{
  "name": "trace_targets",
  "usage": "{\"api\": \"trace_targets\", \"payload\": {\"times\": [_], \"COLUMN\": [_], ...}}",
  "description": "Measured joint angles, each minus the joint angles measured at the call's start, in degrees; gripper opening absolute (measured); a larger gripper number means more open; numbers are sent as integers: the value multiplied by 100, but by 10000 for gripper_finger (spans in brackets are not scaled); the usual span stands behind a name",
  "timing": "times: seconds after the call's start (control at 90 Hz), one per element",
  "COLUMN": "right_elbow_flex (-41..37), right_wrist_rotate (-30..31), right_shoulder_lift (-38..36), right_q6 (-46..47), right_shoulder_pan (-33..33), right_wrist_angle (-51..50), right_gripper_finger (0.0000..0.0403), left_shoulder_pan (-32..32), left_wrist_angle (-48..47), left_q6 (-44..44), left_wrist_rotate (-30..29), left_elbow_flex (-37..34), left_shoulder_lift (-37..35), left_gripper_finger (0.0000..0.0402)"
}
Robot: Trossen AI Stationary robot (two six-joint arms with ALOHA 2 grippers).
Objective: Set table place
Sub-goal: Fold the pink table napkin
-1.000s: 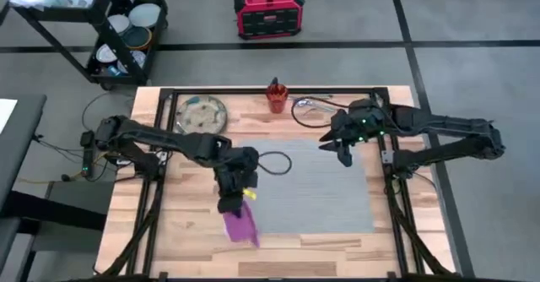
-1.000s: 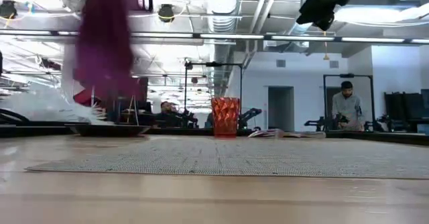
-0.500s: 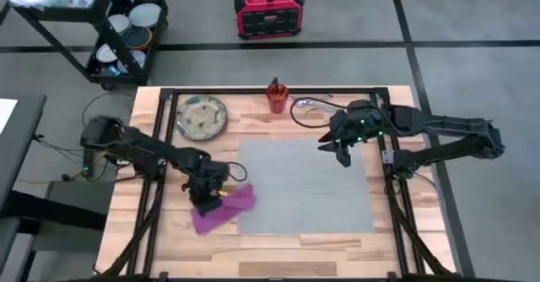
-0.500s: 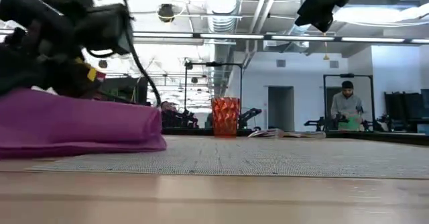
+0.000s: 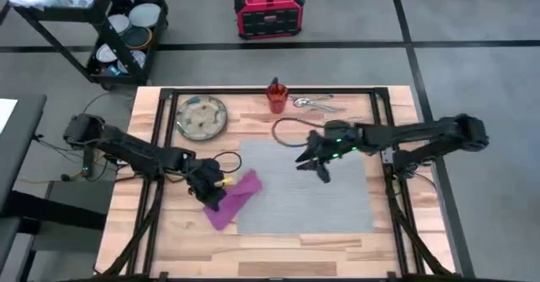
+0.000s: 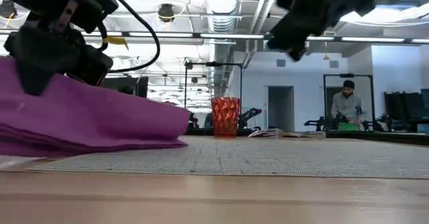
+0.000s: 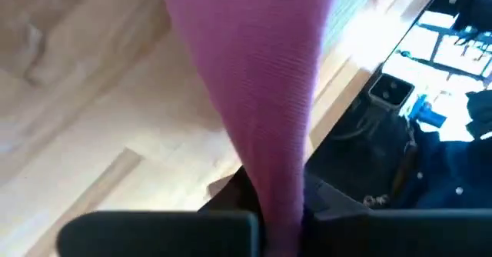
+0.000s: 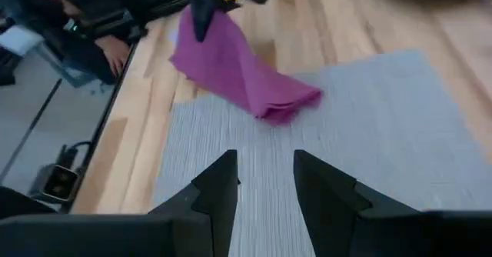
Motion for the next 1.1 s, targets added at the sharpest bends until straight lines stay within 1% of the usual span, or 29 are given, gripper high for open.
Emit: {"api": "trace_targets", "payload": {"times": [0.078, 0.189, 0.3, 0.456, 0.544, 0.722, 0.789, 0.889, 1.1], "right_elbow_flex": [346, 850, 1283, 1872, 2115, 2523, 2646, 2798, 3098], "right_wrist_rotate": [-176, -593, -909, -1307, -1312, -1362, -1372, -1390, -1649], "right_shoulder_lift": [610, 1325, 1891, 2559, 2818, 3180, 3327, 3511, 3907], "right_q6": [-424, -788, -1104, -1545, -1788, -2048, -2142, -2208, -2210], "right_shoulder_pan": [26, -64, -199, -327, -337, -441, -492, -575, -716], "right_wrist_angle": [-52, -55, -172, -492, -674, -689, -886, -890, -890], "right_gripper_finger": [117, 117, 117, 117, 117, 117, 117, 117, 117], "left_shoulder_pan": [32, 52, 75, 75, 75, 75, 75, 75, 75], "left_wrist_angle": [6, 17, -8, 33, 36, 43, 42, 43, 6], "left_q6": [37, 61, 79, 114, 116, 156, 167, 204, 247], "left_wrist_rotate": [-68, -252, -479, -558, -563, -586, -585, -585, -582], "left_elbow_flex": [0, 1, -4, 0, 0, 0, 2, 0, 2], "left_shoulder_lift": [85, 126, 168, 189, 189, 189, 189, 189, 189], "left_gripper_finger": [0, 0, 0, 0, 0, 0, 0, 0, 0]}}
